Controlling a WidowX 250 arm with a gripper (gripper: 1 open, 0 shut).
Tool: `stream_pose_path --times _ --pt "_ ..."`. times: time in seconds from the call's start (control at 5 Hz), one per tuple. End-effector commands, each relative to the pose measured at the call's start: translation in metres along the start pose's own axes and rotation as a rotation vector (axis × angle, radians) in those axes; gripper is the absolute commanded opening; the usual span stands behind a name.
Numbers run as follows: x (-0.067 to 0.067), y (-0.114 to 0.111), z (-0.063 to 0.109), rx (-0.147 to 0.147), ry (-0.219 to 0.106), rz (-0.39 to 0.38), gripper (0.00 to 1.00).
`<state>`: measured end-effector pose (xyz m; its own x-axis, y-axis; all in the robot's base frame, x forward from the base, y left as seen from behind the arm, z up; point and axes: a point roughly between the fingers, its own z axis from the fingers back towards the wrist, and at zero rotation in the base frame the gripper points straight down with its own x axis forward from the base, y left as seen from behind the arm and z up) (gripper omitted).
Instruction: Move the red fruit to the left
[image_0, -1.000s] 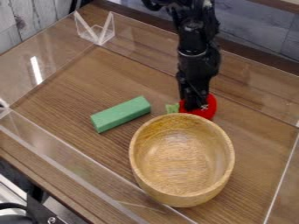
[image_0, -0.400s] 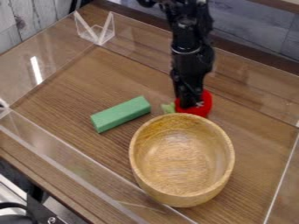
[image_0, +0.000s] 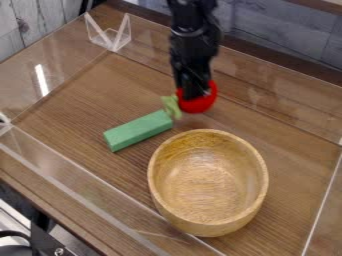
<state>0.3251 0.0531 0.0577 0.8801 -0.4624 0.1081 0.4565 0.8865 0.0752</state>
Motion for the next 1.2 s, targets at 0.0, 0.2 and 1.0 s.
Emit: stream_pose_path --times 0.0,0.2,1.0 --pt "0.004 0.036 0.034 0.082 -0.081 0.080 0.00" --pt "-0.005 0.066 0.032 0.099 -0.072 0.172 0.00" --pt "-0.022 0.086 0.014 0.071 -0.088 0.254 0.00"
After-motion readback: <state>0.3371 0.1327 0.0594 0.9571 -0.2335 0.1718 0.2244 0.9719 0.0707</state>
